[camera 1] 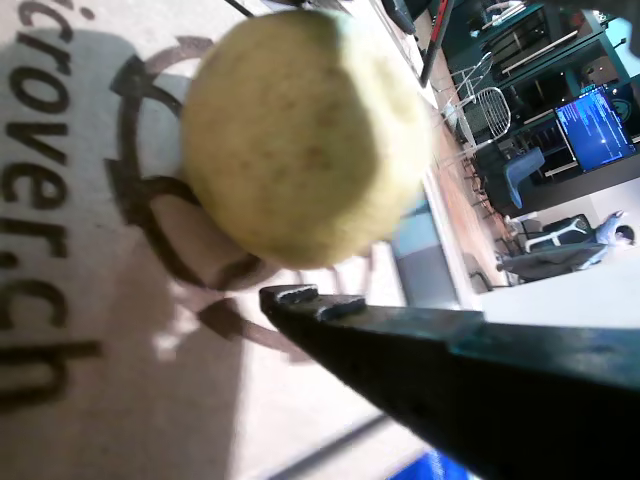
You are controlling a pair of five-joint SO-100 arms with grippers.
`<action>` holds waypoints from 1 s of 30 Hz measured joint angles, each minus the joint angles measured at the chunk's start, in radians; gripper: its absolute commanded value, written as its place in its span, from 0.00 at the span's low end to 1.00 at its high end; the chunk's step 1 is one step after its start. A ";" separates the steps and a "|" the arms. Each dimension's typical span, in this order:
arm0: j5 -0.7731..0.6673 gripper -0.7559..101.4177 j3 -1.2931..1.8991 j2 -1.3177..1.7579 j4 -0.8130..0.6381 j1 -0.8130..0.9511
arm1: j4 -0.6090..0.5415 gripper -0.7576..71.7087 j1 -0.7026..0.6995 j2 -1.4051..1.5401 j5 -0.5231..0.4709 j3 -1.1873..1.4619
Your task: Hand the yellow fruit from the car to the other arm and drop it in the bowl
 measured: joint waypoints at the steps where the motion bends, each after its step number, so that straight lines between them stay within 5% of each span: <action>1: 0.000 0.36 0.000 0.000 0.000 0.000 | 0.000 0.01 0.000 0.000 0.000 0.000; 5: 0.000 0.32 0.000 0.000 0.000 0.000 | 0.000 0.01 0.000 0.000 0.000 0.000; 8: 0.000 0.06 0.000 0.000 0.000 0.000 | 0.000 0.01 0.000 0.000 0.000 0.000; 10: 0.000 0.01 -0.002 0.000 -0.002 -0.002 | 0.000 0.01 0.000 0.000 0.000 0.000; 27: 0.000 0.01 0.000 0.000 0.000 -0.002 | 0.000 0.01 0.000 0.000 0.000 0.000; 30: 0.000 0.19 0.000 0.000 0.000 -0.002 | 0.000 0.01 0.000 0.000 0.000 0.000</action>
